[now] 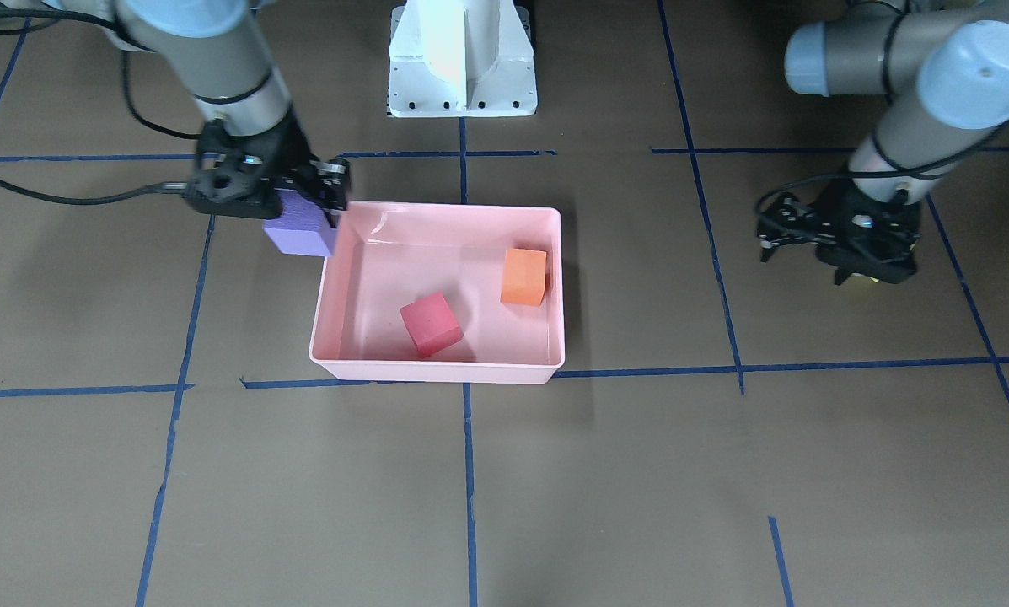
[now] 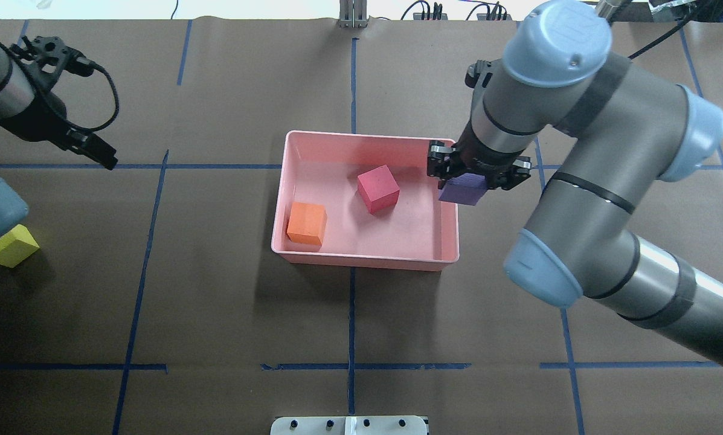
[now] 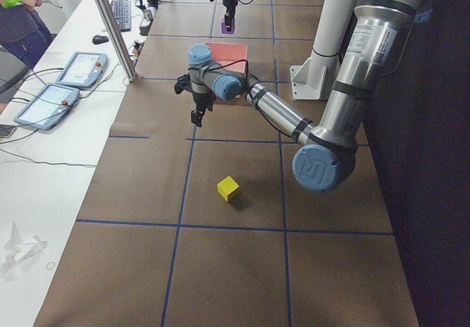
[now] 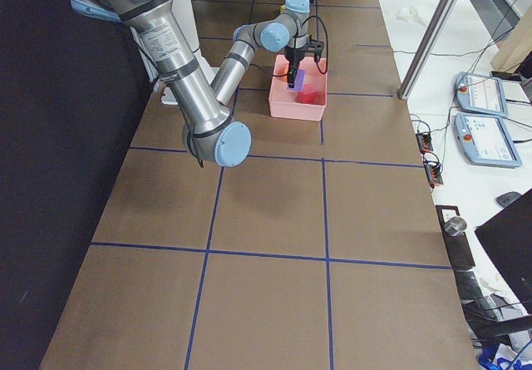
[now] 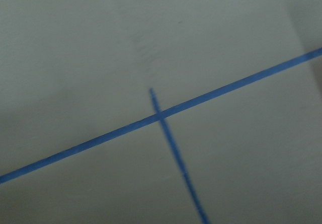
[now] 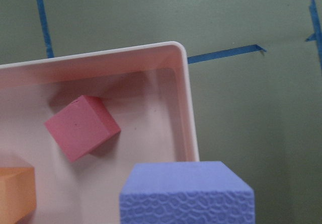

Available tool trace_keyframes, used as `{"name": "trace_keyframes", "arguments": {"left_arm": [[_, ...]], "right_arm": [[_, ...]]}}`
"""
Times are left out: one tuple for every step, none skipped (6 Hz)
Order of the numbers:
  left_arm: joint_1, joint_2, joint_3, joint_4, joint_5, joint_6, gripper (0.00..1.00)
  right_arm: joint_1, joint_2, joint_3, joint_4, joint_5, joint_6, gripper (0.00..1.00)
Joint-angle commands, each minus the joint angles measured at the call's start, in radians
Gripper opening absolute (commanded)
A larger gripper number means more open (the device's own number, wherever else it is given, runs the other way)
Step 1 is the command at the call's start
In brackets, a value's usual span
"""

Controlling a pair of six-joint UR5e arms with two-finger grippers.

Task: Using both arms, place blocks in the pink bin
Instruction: 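Drop the purple cube into the bin with the right gripper while the left withdraws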

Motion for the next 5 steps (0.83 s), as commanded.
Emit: {"name": "trace_keyframes", "arguments": {"left_arm": [[-0.065, 0.101, -0.022, -0.003, -0.047, 0.121, 1.00], [-0.067, 0.172, -0.041, -0.064, -0.047, 0.149, 1.00], [-0.066, 0.268, -0.021, -0.215, -0.040, 0.147, 1.00], [-0.064, 0.327, 0.016, -0.350, -0.037, 0.147, 1.00], [-0.064, 0.361, 0.101, -0.511, -0.035, 0.149, 1.00]], "right_arm": [[-0.055, 0.050, -0.040, 0.002, -0.089, 0.068, 1.00], [-0.055, 0.042, -0.027, 0.000, -0.088, 0.060, 1.00], [-0.048, 0.012, 0.012, -0.001, -0.077, 0.042, 1.00], [-0.008, -0.046, 0.064, -0.004, -0.062, -0.066, 1.00], [0.021, -0.103, 0.106, -0.003, -0.040, -0.125, 1.00]]}}
